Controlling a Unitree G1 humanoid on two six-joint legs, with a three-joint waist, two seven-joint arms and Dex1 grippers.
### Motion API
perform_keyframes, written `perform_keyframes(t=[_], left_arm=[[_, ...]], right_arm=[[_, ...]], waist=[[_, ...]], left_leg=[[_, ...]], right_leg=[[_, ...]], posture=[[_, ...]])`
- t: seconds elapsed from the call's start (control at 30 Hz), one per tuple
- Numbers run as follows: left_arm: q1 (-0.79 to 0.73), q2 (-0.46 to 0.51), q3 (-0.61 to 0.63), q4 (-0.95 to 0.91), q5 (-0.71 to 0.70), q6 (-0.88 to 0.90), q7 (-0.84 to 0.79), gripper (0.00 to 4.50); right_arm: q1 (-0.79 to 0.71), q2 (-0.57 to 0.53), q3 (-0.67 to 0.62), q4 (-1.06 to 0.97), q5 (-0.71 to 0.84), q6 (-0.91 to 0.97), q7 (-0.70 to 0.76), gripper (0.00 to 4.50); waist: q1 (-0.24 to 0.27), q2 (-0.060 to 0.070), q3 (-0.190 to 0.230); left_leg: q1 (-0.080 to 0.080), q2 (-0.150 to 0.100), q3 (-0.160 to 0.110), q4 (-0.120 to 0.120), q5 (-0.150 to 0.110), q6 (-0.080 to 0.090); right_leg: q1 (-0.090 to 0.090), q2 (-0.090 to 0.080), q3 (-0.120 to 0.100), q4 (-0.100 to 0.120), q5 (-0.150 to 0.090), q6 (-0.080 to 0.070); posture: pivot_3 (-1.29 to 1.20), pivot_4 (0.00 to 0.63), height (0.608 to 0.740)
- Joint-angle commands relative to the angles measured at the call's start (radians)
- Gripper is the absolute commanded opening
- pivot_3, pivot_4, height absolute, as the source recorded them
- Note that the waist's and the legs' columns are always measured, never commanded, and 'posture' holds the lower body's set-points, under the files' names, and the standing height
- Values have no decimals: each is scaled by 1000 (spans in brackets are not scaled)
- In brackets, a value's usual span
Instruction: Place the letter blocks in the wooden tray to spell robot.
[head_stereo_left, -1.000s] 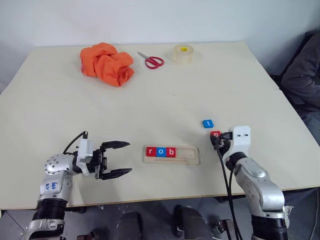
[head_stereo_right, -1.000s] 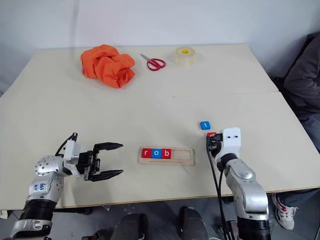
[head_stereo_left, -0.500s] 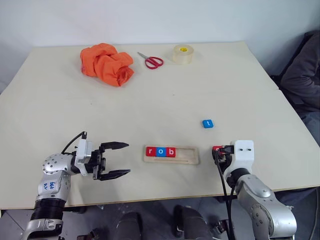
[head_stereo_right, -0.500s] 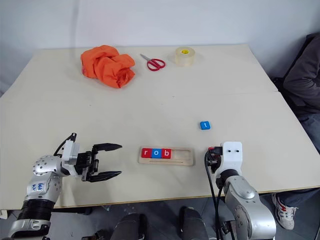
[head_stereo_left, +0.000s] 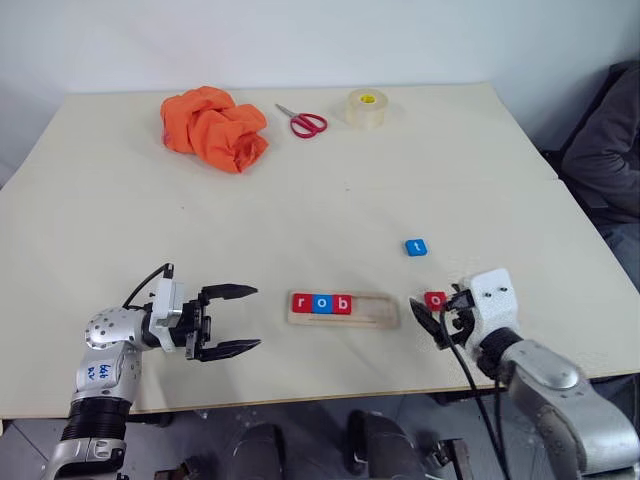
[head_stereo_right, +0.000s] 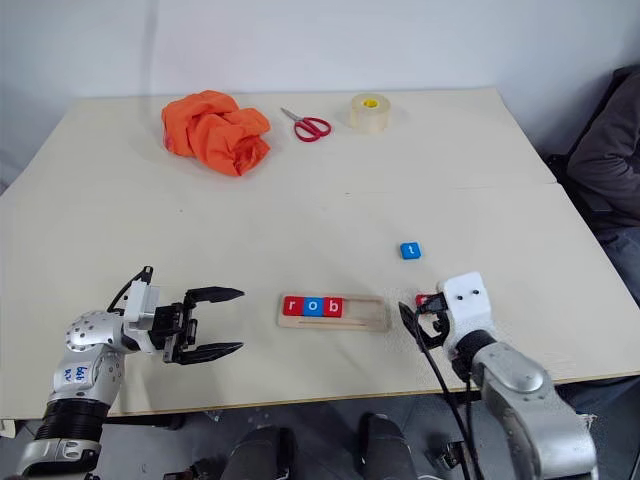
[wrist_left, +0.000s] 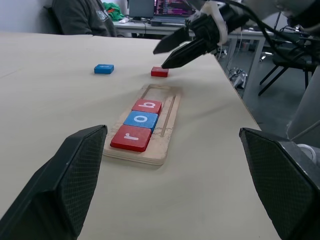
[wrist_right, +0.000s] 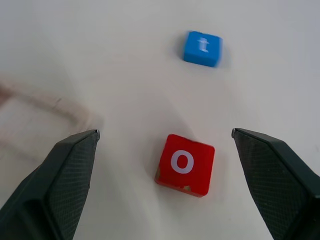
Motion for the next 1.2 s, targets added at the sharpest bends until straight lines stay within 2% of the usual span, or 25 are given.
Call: perform_keyframes(t=[0.03,0.17,0.3,0.5,0.6,0.7,0.93,1.1,1.2], left_arm=[[-4,-3,6,-10,-17,-17,-15,4500],[-10,-6,2,-3,-15,-23,-24,4500],[-13,-7,-1,5,-13,-31,-37,4500],[-8,-4,4,8,-12,-45,-41,4500],[4,-3,12,-1,-14,-50,-28,4500],[18,-2,16,-11,-16,-54,-22,4500],[31,-7,20,-21,-17,-62,-2,4500],[24,-5,19,-12,-17,-65,-1,4500],[13,-5,17,2,-14,-68,-4,4500]], right_arm=[[-46,-137,-11,68,8,-97,172,4482],[-121,-284,29,234,-6,-226,364,4482],[-232,-399,139,464,-76,-414,574,4482],[-377,-417,264,702,-148,-569,768,4482],[-439,-393,304,787,-184,-617,807,4482],[-459,-384,318,819,-204,-638,822,3876],[-468,-378,315,814,-216,-624,827,1565],[-506,-368,287,735,-179,-546,814,1460],[-540,-351,284,541,-69,-332,823,1460]], waist=[[1,0,0],[1,0,0],[1,0,0],[0,0,0],[1,0,0],[2,0,0],[2,0,0],[2,0,0],[-1,0,0]], left_leg=[[0,0,0,0,0,0],[0,0,0,0,0,0],[0,0,1,0,0,0],[0,0,2,1,0,0],[0,0,2,1,0,0],[0,0,2,1,0,0],[0,0,2,5,0,0],[0,1,2,6,0,0],[0,1,3,6,0,0]], right_leg=[[0,0,0,0,0,0],[0,0,0,0,0,0],[0,0,0,-1,0,1],[0,0,0,-1,0,1],[0,0,0,0,1,1],[0,0,0,0,1,1],[0,-1,0,1,2,1],[0,-1,0,1,3,0],[0,-1,0,1,3,0]], posture=[[0,150,740],[0,150,740],[0,150,740],[0,150,740],[0,150,740],[0,150,740],[0,150,740],[0,150,740],[0,150,740]])
